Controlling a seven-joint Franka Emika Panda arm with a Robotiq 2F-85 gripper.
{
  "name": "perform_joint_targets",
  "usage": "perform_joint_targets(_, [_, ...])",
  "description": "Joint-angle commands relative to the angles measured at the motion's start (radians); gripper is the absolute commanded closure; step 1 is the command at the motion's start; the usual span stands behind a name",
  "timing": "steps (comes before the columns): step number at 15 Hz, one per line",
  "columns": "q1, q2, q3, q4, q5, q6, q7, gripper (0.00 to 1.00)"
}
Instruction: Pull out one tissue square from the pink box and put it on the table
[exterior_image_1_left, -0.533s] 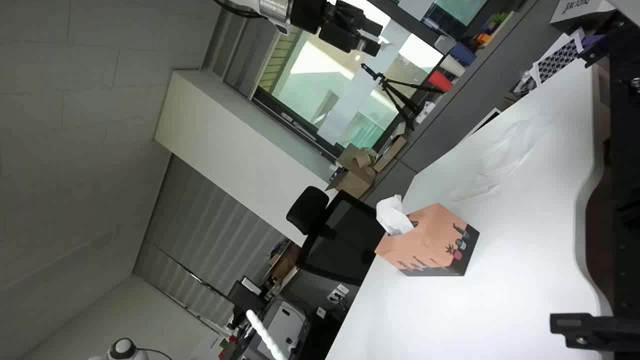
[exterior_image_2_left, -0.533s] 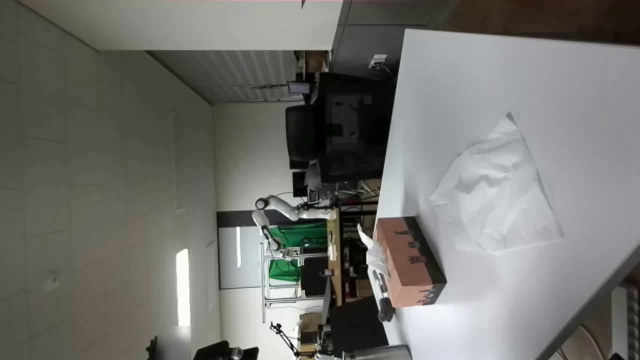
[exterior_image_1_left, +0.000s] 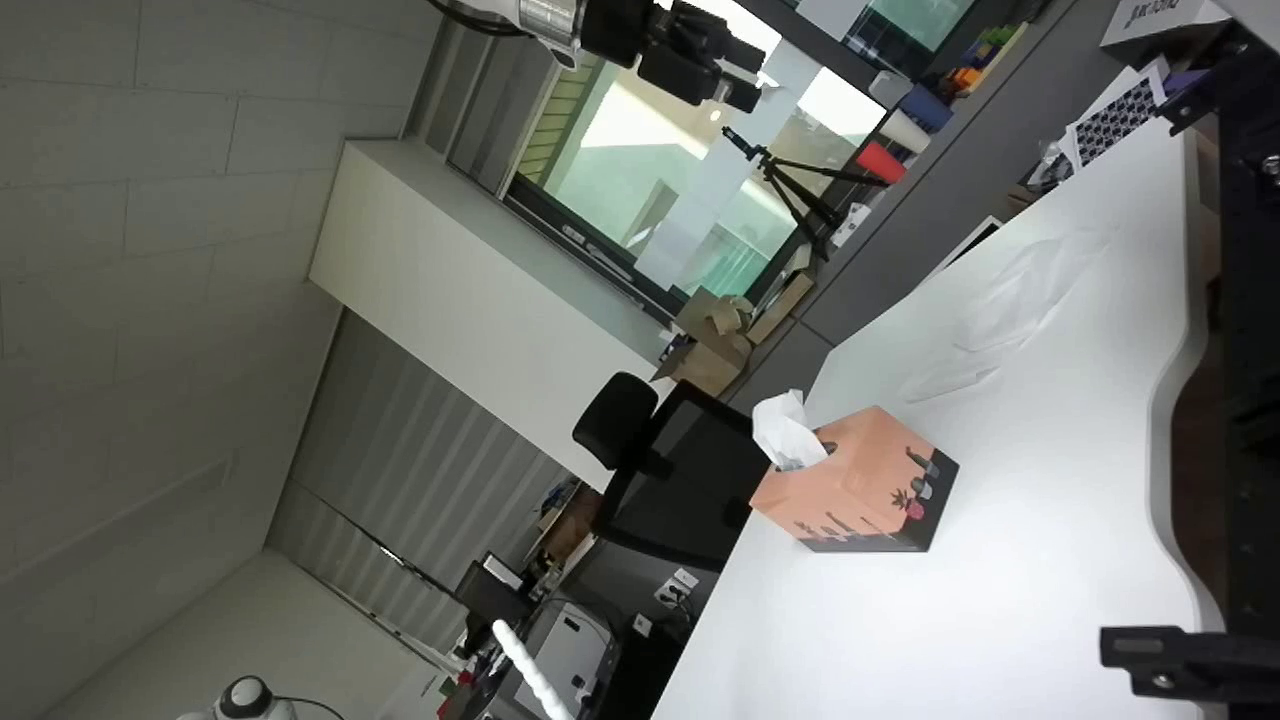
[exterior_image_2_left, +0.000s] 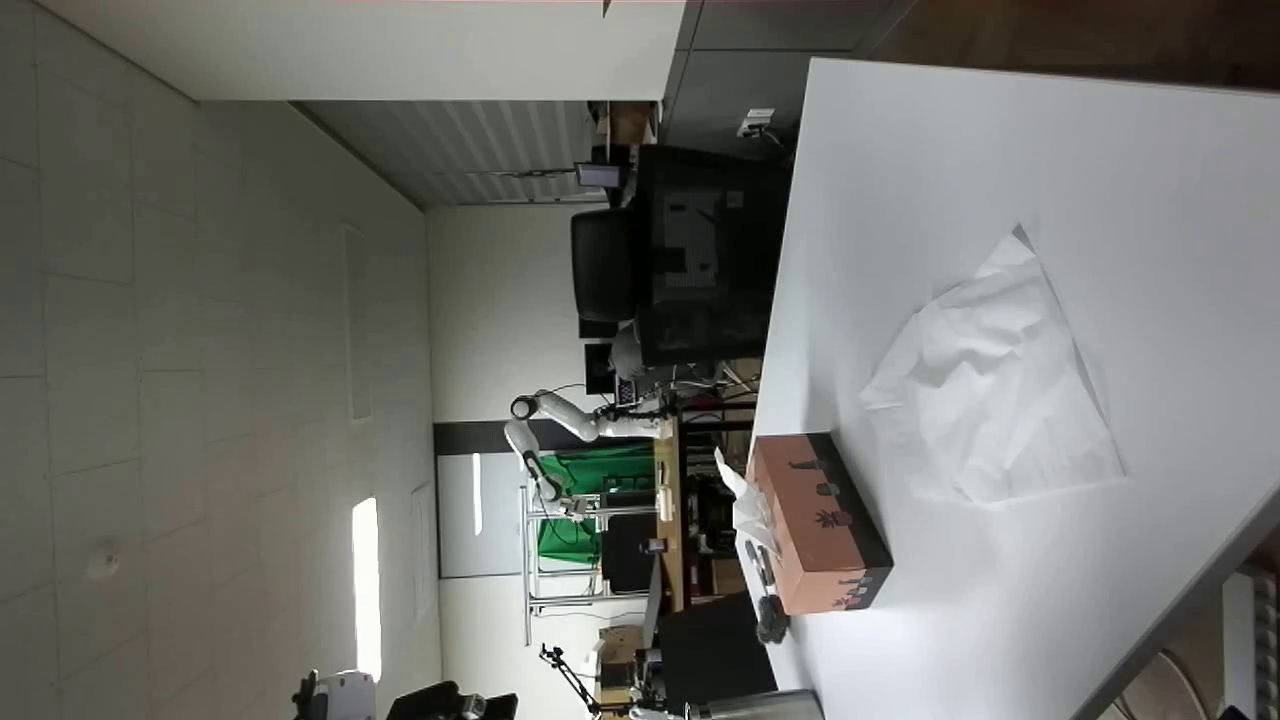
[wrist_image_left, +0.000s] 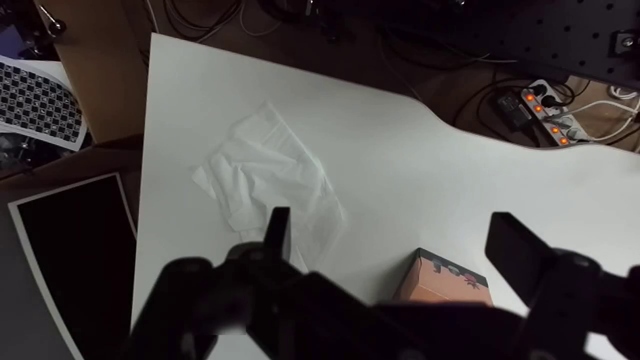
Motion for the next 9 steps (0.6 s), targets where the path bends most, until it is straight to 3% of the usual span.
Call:
perform_joint_targets(1, [0.024, 0.000, -0.019, 0.003, -0.015, -0.008, 0.015, 0.00])
perform_joint_targets(5, [-0.003, 0.164, -0.038, 0.069, -0.054, 0.194, 0.058, 0.00])
perform_joint_targets(9, [-0.012, 0.378, -0.091, 0.148, 0.006, 0.469, 0.066, 0.00])
